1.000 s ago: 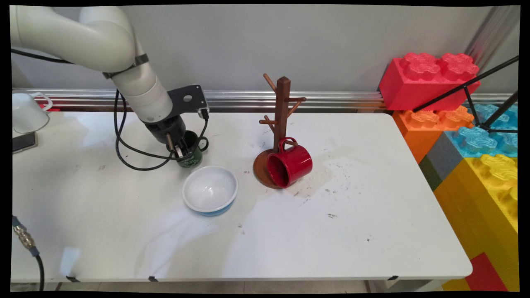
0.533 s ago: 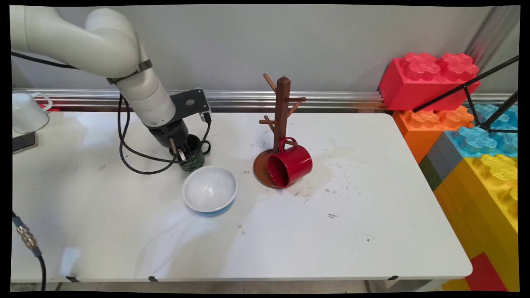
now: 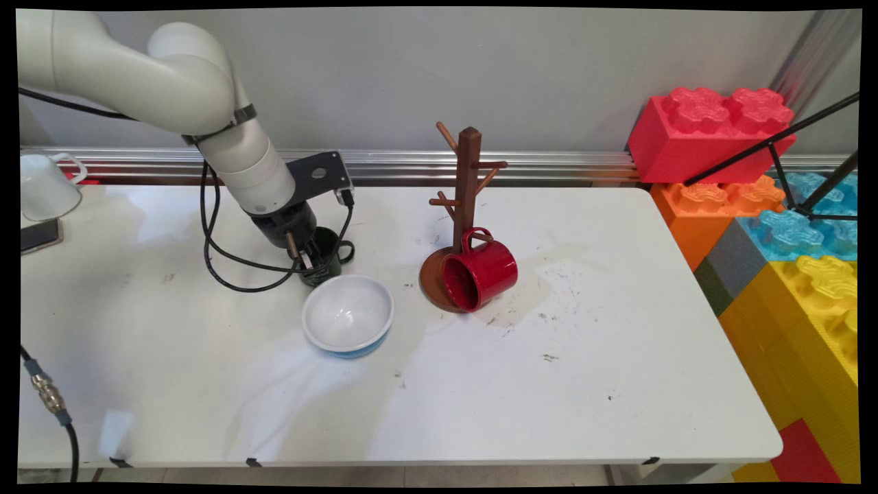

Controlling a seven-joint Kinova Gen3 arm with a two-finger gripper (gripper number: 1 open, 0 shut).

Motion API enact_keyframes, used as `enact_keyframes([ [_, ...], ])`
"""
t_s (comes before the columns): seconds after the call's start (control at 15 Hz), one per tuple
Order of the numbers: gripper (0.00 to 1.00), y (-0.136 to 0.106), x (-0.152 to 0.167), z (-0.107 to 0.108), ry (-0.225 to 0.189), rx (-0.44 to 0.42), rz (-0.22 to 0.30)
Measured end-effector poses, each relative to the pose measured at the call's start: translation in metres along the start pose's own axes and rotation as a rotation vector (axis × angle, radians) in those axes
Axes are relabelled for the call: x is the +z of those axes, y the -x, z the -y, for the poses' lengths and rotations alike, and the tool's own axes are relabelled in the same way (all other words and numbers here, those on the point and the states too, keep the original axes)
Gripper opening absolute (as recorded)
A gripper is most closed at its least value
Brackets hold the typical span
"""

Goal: Place the picked object on the table

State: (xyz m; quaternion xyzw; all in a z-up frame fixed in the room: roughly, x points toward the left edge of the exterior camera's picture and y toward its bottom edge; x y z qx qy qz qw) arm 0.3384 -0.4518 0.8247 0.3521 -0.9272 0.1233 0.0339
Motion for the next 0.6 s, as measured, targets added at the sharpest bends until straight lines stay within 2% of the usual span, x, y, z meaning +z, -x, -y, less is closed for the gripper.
enact_keyframes([
  [0.6, 1.00, -0.0037, -0.0020, 0.0010, 0.000, 0.006, -0.032],
])
